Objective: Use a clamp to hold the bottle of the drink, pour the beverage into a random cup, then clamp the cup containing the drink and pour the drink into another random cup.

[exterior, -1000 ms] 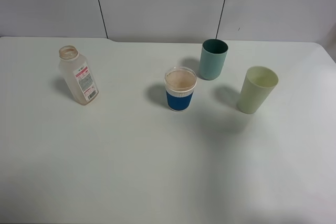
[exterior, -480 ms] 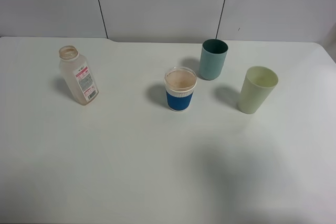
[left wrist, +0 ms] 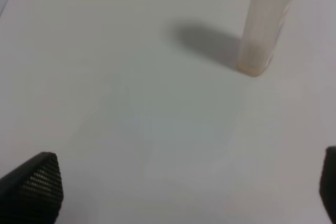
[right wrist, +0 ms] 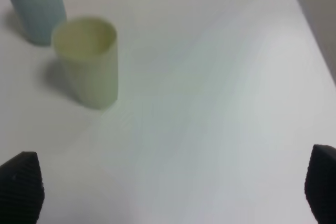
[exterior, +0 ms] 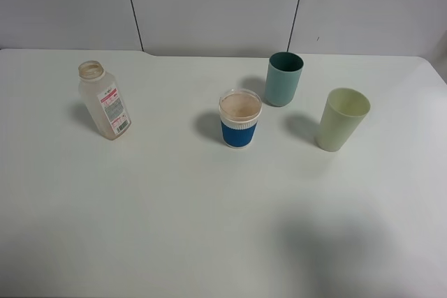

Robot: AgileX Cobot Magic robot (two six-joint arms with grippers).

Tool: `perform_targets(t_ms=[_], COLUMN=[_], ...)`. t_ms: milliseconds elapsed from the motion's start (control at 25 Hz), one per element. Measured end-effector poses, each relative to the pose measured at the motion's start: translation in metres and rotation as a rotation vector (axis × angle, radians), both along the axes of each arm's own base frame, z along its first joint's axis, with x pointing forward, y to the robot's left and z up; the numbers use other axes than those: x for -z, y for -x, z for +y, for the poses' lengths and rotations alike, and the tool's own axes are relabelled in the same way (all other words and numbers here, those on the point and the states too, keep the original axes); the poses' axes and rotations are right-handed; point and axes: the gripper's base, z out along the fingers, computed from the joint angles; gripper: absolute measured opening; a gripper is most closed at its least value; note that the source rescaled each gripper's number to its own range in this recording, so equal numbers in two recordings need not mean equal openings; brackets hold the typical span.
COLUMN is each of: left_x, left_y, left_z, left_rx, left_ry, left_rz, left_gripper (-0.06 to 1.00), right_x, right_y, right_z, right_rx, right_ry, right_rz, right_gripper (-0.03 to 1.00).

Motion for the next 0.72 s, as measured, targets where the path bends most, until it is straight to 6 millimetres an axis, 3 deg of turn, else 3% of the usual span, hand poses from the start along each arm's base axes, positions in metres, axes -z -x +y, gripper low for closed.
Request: perform_targets(t_ms=[720], left_x=[0.0], left_y=[0.0], left_z=[0.0], left_rx=[0.0], left_ry=[0.0], left_rz=[0.0], left_gripper=[0.99], right_x=[0.0], right_y=[0.0005], right_z=[-0.006], right_rx=[0.09], right_ry=[-0.031], right_rz=[-0.002], right_gripper=[1.0])
